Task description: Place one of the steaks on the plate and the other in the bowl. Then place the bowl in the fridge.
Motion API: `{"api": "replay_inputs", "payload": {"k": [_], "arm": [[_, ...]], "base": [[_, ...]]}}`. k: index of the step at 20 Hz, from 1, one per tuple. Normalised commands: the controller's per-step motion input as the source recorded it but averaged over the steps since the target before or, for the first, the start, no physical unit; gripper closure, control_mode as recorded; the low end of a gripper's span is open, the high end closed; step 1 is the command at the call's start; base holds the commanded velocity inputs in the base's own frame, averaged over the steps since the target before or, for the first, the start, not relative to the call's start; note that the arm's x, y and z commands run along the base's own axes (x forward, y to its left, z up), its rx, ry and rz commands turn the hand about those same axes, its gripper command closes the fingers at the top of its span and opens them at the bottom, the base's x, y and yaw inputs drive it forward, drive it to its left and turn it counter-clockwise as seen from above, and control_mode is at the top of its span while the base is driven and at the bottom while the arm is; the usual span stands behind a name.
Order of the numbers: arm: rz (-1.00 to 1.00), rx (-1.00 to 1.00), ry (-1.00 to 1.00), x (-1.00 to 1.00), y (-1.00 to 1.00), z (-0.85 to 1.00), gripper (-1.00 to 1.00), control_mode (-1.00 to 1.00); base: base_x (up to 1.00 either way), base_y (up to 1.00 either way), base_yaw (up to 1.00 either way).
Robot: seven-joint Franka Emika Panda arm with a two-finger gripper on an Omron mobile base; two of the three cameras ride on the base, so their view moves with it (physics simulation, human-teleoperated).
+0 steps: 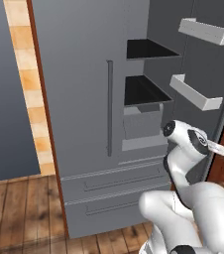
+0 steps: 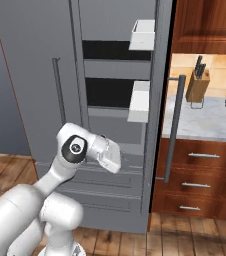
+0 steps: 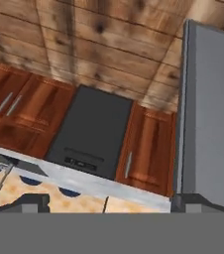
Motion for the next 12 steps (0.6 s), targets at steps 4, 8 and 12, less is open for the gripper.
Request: {"api": "replay_inputs", "payload": {"k": [4,8,12], "arm": [[-0.62,0.34,-0.24,0.29,0.46,-0.30,-1.00,-1.00],[-0.55,0.19,-0.27,0.27,0.76,0.00,-1.00,-1.00],[-0.66,0.17,-0.23,0.35,0.52,-0.11,-1.00,-1.00]], "base": [[0.00,0.00,0.00],[0.00,0.00,0.00],[0.00,0.00,0.00]]}}
